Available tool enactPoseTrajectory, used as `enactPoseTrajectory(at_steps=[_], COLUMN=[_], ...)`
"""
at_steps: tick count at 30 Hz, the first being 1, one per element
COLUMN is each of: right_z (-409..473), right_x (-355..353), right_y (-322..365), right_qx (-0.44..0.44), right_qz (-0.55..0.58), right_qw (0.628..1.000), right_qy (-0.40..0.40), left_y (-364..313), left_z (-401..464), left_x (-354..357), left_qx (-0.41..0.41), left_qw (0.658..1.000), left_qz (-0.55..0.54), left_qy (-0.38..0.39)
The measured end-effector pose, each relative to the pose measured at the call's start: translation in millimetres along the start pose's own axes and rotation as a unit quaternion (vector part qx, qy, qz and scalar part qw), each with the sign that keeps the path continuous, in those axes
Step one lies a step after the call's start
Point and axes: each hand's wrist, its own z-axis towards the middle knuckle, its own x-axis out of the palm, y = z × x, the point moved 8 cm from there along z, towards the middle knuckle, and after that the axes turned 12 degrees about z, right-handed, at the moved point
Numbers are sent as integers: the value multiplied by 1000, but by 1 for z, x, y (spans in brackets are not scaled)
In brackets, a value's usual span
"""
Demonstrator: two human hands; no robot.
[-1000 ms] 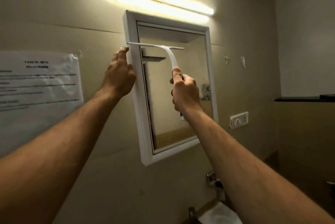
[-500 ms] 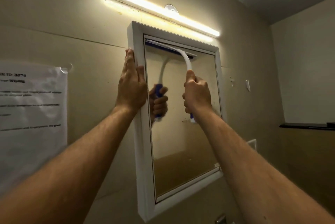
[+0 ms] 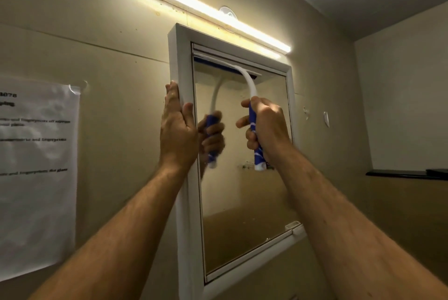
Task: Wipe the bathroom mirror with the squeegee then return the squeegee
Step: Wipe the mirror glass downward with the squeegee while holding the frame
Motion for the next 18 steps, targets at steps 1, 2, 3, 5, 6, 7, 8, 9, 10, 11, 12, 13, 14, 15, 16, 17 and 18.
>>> enactPoseTrajectory(at_steps=[1,2,3,5,6,7,8,9,10,11,12,13,14,15,16,17,18], right_z=[-1,-3,-7,-15,-20,-24,-27,-27,-27,-24,-19,-14,-8,-4,0,2,1], right_x=[0,-1,-4,-8,-10,-10,-11,-12,-12,-12,-11,-9,-6,-3,0,2,1], right_y=[-4,-8,-13,-24,-29,-32,-33,-31,-27,-21,-14,-7,-2,1,3,1,-2], right_qx=[5,9,12,22,28,32,34,33,29,23,16,12,14,18,22,25,26], right_qz=[8,11,11,12,13,14,15,16,15,16,21,27,33,34,32,28,23], right_qw=[1000,1000,1000,1000,999,999,999,999,999,999,999,999,998,998,998,998,999], right_qy=[0,-3,-7,-15,-16,-17,-19,-22,-27,-32,-37,-42,-45,-44,-41,-40,-40], left_y=[1,6,8,12,13,13,13,14,15,16,16,15,15,14,13,11,11], left_z=[0,0,0,-1,-2,-3,-4,-3,-3,-3,-3,-4,-5,-6,-6,-7,-7], left_x=[-2,-3,-3,-2,-1,-1,-1,-1,-2,-2,-2,-2,-2,-3,-4,-5,-5], left_qx=[8,11,11,11,11,13,17,18,17,15,13,12,13,14,17,20,22], left_qw=[1000,999,998,999,998,998,998,997,997,996,995,994,994,993,992,992,991], left_qz=[25,41,47,45,48,51,56,60,67,76,87,96,101,105,109,114,115], left_qy=[-16,-27,-28,-27,-30,-32,-36,-39,-44,-46,-47,-47,-49,-50,-55,-57,-59])
